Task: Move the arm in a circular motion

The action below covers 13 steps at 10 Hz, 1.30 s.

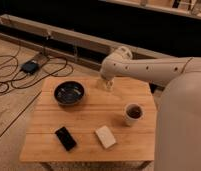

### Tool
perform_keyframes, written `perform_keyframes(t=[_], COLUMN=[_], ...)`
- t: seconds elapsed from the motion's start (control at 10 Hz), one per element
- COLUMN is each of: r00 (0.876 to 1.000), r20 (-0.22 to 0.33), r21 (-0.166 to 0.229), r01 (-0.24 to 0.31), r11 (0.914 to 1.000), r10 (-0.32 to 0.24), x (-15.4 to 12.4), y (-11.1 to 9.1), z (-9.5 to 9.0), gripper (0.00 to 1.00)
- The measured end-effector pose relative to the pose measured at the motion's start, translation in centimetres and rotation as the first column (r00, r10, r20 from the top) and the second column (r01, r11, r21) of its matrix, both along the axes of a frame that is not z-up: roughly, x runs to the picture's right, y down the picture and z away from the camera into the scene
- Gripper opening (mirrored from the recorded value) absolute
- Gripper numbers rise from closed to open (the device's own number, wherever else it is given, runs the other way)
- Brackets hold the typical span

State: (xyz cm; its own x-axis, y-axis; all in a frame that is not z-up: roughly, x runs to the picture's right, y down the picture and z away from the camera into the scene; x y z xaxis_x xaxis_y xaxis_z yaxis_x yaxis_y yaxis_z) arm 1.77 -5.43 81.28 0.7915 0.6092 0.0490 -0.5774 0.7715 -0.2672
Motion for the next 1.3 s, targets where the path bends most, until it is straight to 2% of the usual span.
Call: perform_keyframes(t=[0.2,0.4,0.7,0.9,1.0,1.1,1.3], r00=[0.997,0.988,0.976,0.974,0.978,0.983,0.994], r20=[0.053,0.117,0.18,0.197,0.189,0.175,0.111], r21=[-0.001,-0.012,-0.045,-0.078,-0.101,-0.121,-0.153], r01=[0.047,0.099,0.136,0.128,0.107,0.084,0.025], r11=[0.9989,0.9951,0.9897,0.9887,0.9891,0.9891,0.988], r10=[-0.047,-0.097,-0.126,-0.111,-0.087,-0.062,-0.008], x=[-2.6,-5.2,-6.9,-6.3,-5.2,-3.9,0.2], y=[0.9,2.7,5.4,7.0,7.6,8.1,8.6], z=[-2.2,-5.1,-8.3,-9.9,-10.4,-10.6,-10.3], gripper=[0.8,0.8,0.8,0.8,0.8,0.8,0.8])
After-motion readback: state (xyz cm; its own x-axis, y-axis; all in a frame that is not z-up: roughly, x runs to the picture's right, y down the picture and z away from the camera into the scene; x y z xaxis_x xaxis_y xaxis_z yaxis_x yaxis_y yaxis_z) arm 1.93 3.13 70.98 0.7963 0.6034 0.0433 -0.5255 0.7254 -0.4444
